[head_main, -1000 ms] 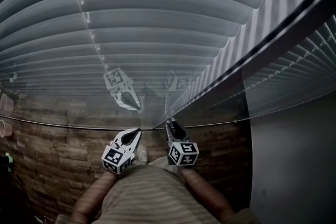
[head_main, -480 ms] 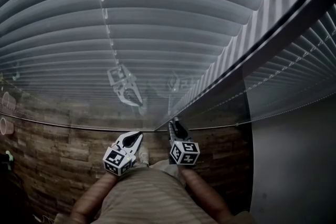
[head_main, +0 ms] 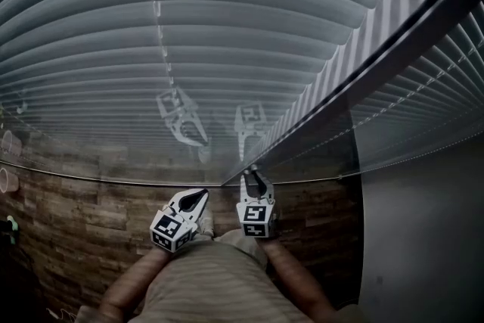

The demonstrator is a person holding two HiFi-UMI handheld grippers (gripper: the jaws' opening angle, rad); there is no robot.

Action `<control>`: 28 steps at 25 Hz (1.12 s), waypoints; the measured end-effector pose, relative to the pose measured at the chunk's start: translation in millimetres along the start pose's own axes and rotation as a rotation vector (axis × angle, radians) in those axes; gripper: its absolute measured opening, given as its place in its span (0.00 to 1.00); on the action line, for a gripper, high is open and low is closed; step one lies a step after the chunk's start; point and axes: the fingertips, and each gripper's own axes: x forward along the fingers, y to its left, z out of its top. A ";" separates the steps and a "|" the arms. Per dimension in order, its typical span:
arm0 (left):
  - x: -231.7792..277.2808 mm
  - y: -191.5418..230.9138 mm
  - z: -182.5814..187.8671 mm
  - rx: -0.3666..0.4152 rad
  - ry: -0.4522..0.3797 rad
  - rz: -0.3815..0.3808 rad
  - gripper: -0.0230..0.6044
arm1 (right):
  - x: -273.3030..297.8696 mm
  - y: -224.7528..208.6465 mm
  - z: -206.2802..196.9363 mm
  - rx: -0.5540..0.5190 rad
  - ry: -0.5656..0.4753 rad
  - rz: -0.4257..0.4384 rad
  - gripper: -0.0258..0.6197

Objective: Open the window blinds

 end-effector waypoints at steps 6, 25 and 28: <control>1.0 1.7 -3.9 -0.001 0.007 0.002 0.06 | 2.2 -0.3 1.8 -0.066 -0.004 -0.026 0.22; 12.3 10.1 1.3 0.007 0.014 -0.020 0.06 | 6.8 -7.4 -12.0 0.636 0.000 0.213 0.24; 13.7 12.6 0.4 0.011 0.023 -0.026 0.06 | 6.7 -4.7 -7.0 0.281 0.035 0.069 0.23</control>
